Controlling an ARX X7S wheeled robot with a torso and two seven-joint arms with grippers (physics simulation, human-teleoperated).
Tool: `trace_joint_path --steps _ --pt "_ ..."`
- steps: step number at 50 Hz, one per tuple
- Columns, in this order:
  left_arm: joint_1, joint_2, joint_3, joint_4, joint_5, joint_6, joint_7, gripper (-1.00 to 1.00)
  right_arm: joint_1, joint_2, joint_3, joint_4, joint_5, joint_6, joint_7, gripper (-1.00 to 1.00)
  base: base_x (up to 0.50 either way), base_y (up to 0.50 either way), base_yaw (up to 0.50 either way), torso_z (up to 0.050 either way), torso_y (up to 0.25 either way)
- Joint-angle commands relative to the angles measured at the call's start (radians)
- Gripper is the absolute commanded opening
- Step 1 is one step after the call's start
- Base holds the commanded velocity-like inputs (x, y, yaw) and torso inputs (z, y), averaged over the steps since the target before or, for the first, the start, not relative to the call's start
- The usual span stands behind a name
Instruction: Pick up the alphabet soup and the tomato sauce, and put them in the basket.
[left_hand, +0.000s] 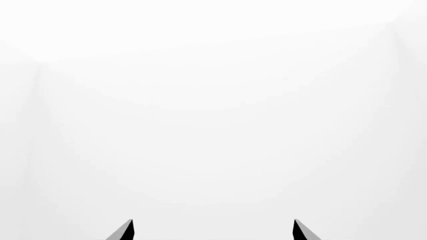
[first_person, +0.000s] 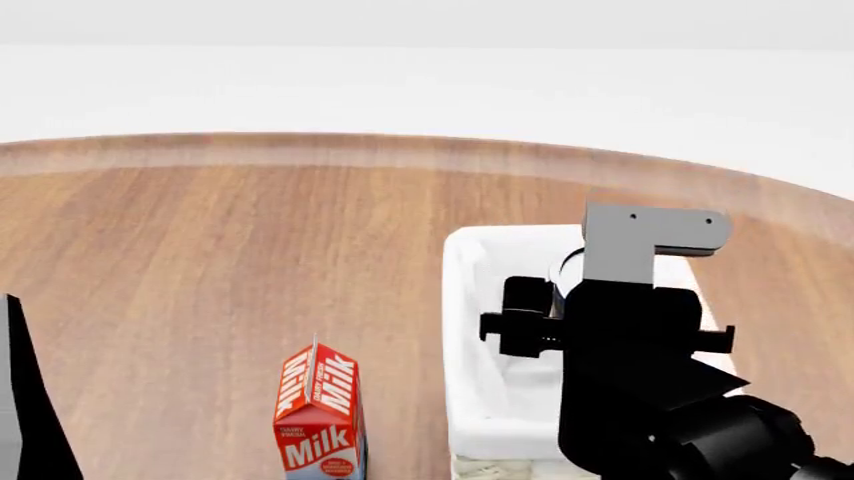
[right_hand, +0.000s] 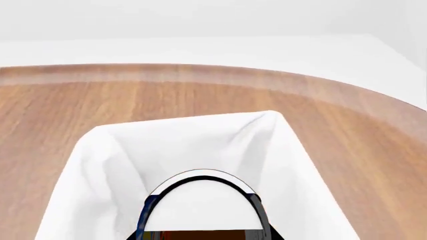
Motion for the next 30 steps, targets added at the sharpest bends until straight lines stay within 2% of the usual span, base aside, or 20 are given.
trace_joint_path --steps 1,30 --pt "0.01 0.002 0.0 -0.01 0.006 0.009 0.002 1.0 -0.017 -0.015 0.015 0.034 -0.052 0.006 -0.013 -1.0 0.0 0.0 0.0 0.0 0.0" --pt "0.011 0.015 -0.006 -0.012 0.004 -0.005 0.011 1.0 -0.029 -0.028 0.023 0.063 -0.048 0.02 -0.018 -1.0 0.0 0.0 0.0 0.0 0.001"
